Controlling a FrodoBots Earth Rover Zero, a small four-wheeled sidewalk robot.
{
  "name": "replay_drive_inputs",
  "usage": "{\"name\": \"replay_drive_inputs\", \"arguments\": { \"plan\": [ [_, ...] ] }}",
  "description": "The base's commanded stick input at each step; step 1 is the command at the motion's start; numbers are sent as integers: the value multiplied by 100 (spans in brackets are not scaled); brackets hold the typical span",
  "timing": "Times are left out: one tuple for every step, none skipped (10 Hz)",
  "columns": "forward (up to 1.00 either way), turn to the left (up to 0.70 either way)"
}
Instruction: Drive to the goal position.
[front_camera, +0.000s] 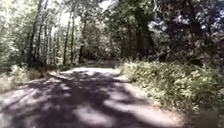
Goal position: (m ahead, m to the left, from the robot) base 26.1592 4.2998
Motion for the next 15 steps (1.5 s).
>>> {"name": "replay_drive_inputs", "arguments": {
  "plan": [
    [45, 0],
    [45, 0],
    [45, 0],
    [45, 0],
    [45, 0],
    [45, 0],
    [45, 0],
    [45, 0],
    [45, 0],
    [45, 0],
    [45, 0],
    [45, 0],
    [45, 0],
    [45, 0],
    [45, 0]
  ]
}}
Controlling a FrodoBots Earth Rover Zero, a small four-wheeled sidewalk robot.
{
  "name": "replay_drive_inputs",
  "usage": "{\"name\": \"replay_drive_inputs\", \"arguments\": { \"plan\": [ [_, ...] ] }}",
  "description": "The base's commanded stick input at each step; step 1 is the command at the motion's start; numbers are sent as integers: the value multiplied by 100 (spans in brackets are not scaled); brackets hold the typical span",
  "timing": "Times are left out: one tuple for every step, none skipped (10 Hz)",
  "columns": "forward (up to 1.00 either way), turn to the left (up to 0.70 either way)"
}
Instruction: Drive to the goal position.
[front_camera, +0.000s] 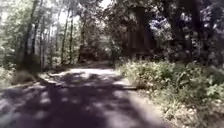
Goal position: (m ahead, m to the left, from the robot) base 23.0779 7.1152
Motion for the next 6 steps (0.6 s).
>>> {"name": "replay_drive_inputs", "arguments": {
  "plan": [
    [45, 0],
    [45, 0],
    [45, 0],
    [45, 0],
    [45, 0],
    [45, 0]
  ]
}}
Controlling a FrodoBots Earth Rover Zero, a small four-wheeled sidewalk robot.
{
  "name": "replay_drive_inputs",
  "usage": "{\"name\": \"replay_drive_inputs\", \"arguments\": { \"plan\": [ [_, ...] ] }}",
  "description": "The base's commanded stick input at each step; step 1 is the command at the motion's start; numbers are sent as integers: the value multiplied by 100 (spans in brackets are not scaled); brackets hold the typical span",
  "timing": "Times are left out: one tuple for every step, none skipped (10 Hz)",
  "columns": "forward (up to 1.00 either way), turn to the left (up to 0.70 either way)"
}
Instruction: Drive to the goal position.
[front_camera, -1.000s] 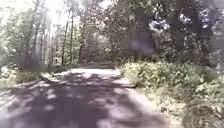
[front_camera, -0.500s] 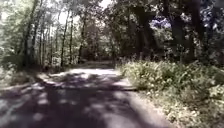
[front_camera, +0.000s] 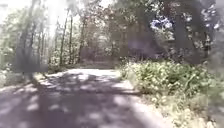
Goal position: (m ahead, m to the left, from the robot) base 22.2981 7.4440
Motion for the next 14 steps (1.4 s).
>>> {"name": "replay_drive_inputs", "arguments": {
  "plan": [
    [45, 0],
    [45, 0],
    [45, 0],
    [45, 0],
    [45, 0],
    [45, 3],
    [45, 22],
    [45, 27],
    [45, 27],
    [45, 27],
    [45, 24],
    [45, 2],
    [45, 0],
    [45, 0]
  ]
}}
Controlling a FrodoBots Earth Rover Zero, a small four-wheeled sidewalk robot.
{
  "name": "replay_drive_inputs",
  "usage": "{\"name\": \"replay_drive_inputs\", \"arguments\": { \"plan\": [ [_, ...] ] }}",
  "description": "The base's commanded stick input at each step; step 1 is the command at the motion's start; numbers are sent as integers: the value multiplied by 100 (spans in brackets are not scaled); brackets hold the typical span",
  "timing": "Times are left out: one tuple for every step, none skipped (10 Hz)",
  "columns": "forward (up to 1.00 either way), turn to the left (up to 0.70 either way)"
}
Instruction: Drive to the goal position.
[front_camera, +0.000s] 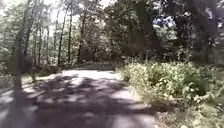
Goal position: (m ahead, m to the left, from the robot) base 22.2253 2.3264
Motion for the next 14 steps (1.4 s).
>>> {"name": "replay_drive_inputs", "arguments": {
  "plan": [
    [45, 0],
    [45, 0],
    [45, 0],
    [45, 0],
    [45, 0],
    [45, 0],
    [45, 0],
    [45, 0],
    [45, 0],
    [45, 0],
    [45, 0],
    [45, 0],
    [45, 27],
    [45, 27]
  ]
}}
